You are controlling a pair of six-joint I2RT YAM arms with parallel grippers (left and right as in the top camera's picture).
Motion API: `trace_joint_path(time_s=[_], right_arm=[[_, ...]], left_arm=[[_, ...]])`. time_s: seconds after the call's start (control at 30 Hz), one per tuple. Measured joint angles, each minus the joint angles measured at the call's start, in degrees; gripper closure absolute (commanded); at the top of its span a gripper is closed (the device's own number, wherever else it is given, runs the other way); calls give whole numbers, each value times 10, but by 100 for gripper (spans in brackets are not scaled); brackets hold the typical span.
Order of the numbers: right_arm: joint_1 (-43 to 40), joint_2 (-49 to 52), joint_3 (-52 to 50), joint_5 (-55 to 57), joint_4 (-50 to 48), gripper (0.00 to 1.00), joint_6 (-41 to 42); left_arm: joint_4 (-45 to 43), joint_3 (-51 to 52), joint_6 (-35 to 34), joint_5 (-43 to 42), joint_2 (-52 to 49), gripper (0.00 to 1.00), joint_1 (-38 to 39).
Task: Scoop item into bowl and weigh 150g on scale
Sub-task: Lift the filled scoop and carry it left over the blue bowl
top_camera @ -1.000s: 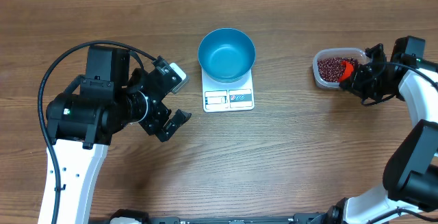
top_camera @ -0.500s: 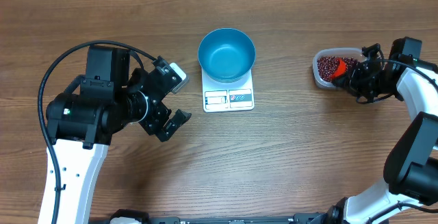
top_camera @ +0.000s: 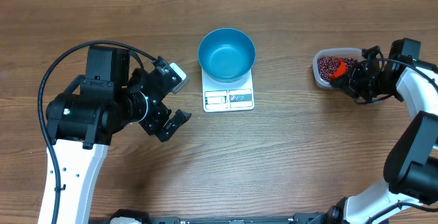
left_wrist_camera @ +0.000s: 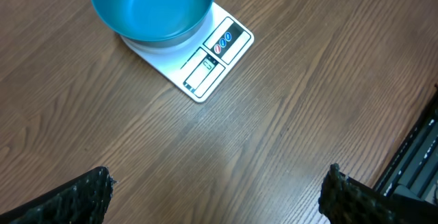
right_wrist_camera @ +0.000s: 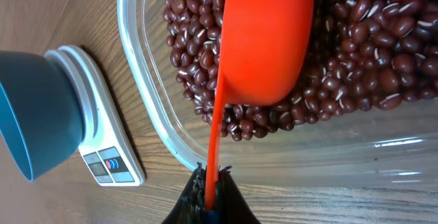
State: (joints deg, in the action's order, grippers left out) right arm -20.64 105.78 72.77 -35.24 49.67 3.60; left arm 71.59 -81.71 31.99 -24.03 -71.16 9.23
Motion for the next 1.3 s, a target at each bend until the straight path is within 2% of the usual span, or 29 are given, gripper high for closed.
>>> trace_joint_path(time_s=[0.87, 1.3], right_arm=[[-97, 7, 0, -125, 19, 96, 9], [-104, 7, 0, -190, 33, 96, -9]], left_arm=[[0, 0, 0, 0, 0, 0, 0], [0, 0, 0, 0, 0, 0, 0]])
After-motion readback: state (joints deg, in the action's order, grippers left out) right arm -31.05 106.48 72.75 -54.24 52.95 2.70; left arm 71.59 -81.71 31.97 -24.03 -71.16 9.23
